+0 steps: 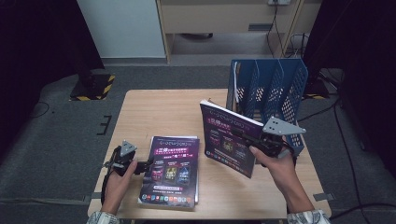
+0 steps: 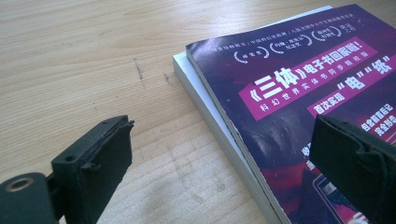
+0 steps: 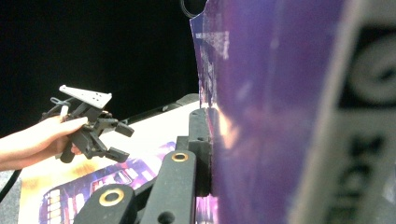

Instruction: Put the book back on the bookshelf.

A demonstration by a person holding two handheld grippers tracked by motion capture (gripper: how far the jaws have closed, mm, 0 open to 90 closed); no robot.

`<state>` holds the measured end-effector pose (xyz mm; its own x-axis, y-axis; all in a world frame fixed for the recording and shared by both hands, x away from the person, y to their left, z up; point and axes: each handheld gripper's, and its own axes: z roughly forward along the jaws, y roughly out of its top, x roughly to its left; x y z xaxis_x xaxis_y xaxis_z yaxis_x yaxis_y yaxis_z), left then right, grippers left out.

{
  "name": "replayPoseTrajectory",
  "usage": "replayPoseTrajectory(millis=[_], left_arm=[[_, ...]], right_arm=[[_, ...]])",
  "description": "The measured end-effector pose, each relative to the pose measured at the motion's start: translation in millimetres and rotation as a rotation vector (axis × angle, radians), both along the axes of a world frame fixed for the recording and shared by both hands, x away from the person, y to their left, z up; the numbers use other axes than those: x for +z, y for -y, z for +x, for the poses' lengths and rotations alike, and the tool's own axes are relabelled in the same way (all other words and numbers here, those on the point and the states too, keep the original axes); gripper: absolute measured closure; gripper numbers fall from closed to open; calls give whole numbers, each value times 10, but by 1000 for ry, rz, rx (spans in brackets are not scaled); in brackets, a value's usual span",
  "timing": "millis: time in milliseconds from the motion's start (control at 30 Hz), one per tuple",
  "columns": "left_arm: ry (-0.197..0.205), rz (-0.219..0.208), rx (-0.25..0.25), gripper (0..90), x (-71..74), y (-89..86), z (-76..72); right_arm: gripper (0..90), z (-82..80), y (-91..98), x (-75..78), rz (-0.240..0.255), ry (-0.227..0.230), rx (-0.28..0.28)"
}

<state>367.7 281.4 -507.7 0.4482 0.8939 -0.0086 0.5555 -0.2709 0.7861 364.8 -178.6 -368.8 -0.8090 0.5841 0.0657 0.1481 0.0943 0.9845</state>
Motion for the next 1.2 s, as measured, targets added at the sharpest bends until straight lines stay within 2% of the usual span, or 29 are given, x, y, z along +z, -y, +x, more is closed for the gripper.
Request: replayPoseTrajectory(millis=[500,867,1200], left_arm=[[0,3,-1,52,-2,-3,1],[-1,2,2,52,0,-3,-2],[-2,3,1,52,-2,4,-2]], right_arm=[[828,-76,170,15,1,6,-17],[828,-229,305,40,1,10,-13],[828,-400,551,82,16,15,-31]])
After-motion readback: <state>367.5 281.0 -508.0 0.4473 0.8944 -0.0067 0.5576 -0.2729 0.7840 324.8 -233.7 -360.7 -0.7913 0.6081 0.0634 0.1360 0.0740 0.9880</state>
